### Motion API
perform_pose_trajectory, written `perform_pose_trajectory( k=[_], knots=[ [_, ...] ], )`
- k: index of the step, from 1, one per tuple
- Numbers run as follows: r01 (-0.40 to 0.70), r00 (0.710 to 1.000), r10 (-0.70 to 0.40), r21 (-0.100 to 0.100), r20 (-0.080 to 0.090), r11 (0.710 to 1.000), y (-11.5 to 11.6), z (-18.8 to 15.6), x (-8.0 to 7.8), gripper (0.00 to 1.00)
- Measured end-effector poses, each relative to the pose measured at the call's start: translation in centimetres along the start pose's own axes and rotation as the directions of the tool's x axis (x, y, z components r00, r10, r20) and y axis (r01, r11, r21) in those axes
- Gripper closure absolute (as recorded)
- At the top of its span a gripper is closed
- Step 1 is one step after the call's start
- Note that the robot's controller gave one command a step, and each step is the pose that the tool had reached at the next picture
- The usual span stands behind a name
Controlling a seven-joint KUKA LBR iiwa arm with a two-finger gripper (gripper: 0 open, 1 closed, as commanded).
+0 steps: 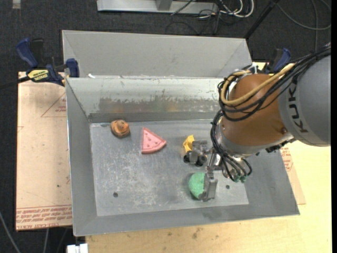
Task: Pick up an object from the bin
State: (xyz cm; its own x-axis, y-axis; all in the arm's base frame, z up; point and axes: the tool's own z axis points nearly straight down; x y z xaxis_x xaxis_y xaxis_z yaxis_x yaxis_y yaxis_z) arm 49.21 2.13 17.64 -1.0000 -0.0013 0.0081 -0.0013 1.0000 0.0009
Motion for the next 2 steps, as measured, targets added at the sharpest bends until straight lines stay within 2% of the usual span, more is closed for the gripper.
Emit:
perform_pose_trajectory(
  k=[1,2],
  knots=[
    [-0.001,1.000,0.001,0.000,0.008,1.000,0.0,-0.4,-0.1,0.00],
    [0.042,0.999,-0.042,0.000,0.016,0.999,-1.6,4.5,-0.3,0.00]
  ],
)
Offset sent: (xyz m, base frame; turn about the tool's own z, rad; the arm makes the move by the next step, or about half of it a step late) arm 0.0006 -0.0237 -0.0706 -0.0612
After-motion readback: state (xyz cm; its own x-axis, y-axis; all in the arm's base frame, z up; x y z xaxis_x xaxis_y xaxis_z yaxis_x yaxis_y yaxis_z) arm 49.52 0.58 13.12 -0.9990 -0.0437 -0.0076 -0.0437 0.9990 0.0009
